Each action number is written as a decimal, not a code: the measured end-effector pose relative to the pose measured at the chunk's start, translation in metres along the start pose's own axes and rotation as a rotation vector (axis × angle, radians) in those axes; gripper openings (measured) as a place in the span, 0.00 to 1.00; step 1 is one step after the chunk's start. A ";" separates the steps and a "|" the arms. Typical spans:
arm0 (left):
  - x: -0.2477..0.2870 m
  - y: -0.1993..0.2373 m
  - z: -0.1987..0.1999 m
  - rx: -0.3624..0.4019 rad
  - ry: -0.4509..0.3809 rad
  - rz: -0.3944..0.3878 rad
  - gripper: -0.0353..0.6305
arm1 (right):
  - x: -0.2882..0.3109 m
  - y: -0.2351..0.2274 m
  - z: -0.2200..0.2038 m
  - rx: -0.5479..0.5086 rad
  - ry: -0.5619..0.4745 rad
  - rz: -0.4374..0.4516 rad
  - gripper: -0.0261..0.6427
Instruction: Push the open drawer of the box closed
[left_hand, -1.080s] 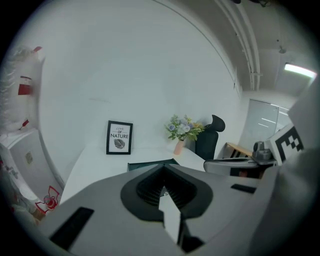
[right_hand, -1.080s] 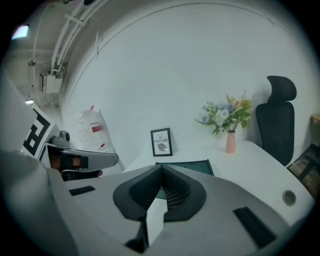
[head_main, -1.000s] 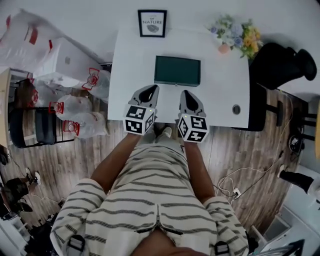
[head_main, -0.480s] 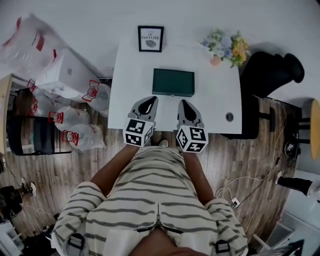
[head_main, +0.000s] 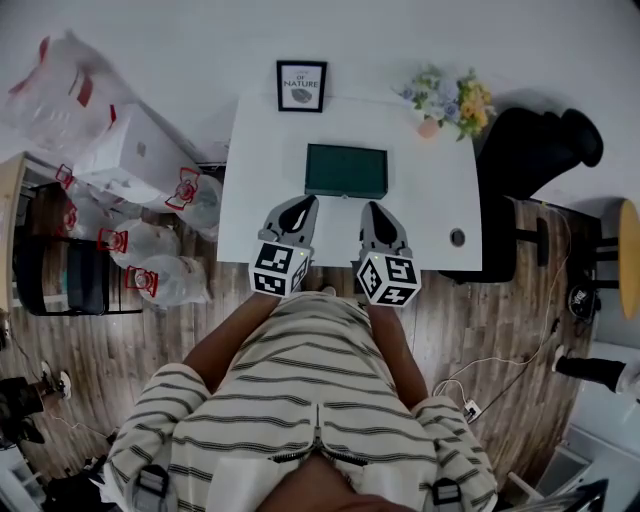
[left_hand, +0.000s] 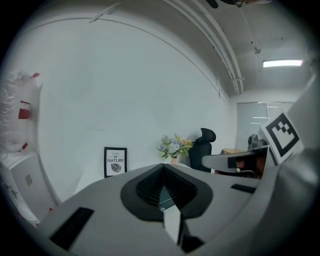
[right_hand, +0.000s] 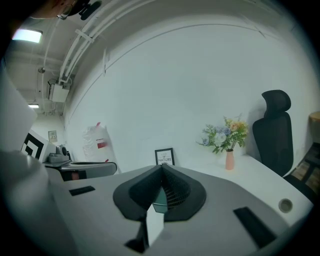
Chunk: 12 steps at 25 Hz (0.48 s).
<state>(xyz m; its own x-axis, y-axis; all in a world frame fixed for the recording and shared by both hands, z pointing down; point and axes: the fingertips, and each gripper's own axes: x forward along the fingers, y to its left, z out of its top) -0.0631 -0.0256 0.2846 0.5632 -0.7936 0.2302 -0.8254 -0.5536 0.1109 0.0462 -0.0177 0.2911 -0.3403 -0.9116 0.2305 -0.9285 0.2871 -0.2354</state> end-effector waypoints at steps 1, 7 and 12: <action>0.000 0.000 0.001 0.001 -0.001 0.001 0.06 | 0.000 0.000 0.000 0.001 0.000 0.001 0.04; 0.001 0.001 0.000 0.005 0.000 -0.001 0.06 | 0.001 0.000 -0.001 0.001 0.002 0.001 0.04; 0.004 0.001 -0.004 0.005 0.008 -0.001 0.06 | 0.001 -0.006 -0.002 0.005 -0.002 -0.008 0.04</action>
<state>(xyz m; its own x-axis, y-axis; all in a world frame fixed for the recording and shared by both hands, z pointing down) -0.0620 -0.0285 0.2890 0.5636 -0.7910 0.2381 -0.8247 -0.5555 0.1064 0.0508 -0.0200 0.2941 -0.3329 -0.9143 0.2306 -0.9303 0.2786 -0.2387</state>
